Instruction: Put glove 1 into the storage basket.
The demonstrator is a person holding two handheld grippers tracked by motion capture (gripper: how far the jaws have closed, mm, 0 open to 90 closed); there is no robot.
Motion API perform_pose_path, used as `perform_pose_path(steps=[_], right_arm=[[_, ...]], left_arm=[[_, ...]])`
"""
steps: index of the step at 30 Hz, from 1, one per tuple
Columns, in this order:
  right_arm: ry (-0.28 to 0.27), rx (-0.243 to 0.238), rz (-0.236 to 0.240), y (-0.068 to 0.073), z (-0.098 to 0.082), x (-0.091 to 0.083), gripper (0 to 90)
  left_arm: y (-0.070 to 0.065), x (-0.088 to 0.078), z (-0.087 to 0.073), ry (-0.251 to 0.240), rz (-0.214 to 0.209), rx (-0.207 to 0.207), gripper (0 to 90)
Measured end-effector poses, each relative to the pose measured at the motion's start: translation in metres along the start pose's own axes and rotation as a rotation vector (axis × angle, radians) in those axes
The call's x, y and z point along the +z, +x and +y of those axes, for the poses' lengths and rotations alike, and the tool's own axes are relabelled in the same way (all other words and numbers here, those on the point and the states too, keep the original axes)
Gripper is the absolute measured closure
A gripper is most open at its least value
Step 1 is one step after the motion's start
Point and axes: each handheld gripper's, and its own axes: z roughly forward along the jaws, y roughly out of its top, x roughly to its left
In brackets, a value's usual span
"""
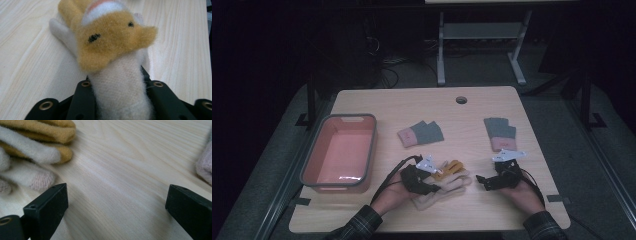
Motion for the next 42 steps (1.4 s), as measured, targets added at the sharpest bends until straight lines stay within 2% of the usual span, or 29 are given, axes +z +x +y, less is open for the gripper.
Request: perform_pose_path(steps=[6, 8, 11, 14, 24, 29, 34, 42], right_arm=[[0.000, 0.000, 0.000, 0.000, 0.000, 0.000, 4.1], [0.000, 0.001, 0.000, 0.000, 0.000, 0.000, 4.1], [0.001, 0.002, 0.000, 0.000, 0.000, 0.000, 4.1], [0.002, 0.004, 0.001, 0.000, 0.000, 0.000, 4.1], [0.002, 0.003, 0.001, 0.000, 0.000, 0.000, 4.1], [0.003, 0.005, 0.001, 0.000, 0.000, 0.000, 4.1], [0.003, 0.006, 0.001, 0.000, 0.000, 0.000, 4.1], [0.002, 0.005, 0.001, 0.000, 0.000, 0.000, 4.1]], left_arm=[[0.001, -0.007, 0.002, -0.022, -0.002, -0.007, 76.4], [0.002, -0.011, 0.003, -0.019, -0.001, 0.007, 79.0], [0.003, -0.015, 0.004, -0.026, -0.004, 0.002, 79.4], [0.002, -0.021, 0.006, -0.037, -0.005, 0.019, 79.4], [0.003, -0.042, 0.015, -0.058, -0.002, 0.028, 79.4], [0.010, -0.056, 0.018, -0.069, 0.012, 0.023, 79.4], [0.019, -0.077, 0.021, -0.091, 0.036, -0.003, 79.4], [0.032, -0.100, 0.019, -0.113, 0.071, -0.029, 79.3]])
